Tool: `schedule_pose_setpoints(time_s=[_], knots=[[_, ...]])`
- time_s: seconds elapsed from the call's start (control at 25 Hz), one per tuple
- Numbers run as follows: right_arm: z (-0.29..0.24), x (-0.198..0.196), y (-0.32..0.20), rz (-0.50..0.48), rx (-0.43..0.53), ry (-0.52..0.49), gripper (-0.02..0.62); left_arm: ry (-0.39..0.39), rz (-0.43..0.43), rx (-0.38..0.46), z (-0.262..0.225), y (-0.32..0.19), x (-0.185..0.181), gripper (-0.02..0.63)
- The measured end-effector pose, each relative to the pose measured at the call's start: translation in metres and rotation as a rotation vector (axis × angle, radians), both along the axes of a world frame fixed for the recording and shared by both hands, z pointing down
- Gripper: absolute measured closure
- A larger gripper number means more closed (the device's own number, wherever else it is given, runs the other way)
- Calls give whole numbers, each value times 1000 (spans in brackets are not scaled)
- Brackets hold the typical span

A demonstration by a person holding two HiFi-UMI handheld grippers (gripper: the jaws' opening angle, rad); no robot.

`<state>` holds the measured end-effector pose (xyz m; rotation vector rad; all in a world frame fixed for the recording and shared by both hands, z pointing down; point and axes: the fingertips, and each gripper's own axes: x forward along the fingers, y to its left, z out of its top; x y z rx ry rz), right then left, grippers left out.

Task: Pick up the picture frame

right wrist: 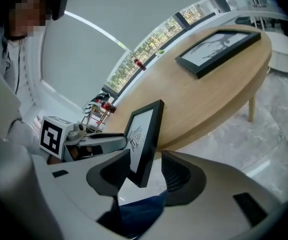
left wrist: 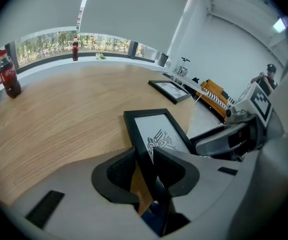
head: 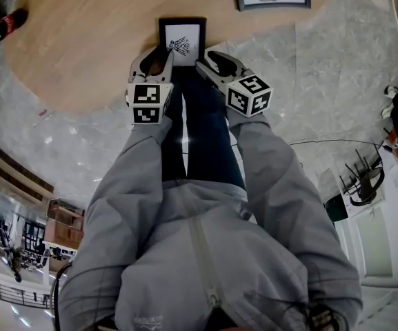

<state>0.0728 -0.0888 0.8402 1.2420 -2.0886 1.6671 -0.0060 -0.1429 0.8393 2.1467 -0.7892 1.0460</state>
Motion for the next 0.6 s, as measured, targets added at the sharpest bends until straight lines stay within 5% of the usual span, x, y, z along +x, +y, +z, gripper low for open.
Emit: schedule_pose_setpoints(time_s=[0.6], knots=[[18, 14, -1, 226, -124, -261, 397, 47, 146, -31, -1, 30, 48, 485]])
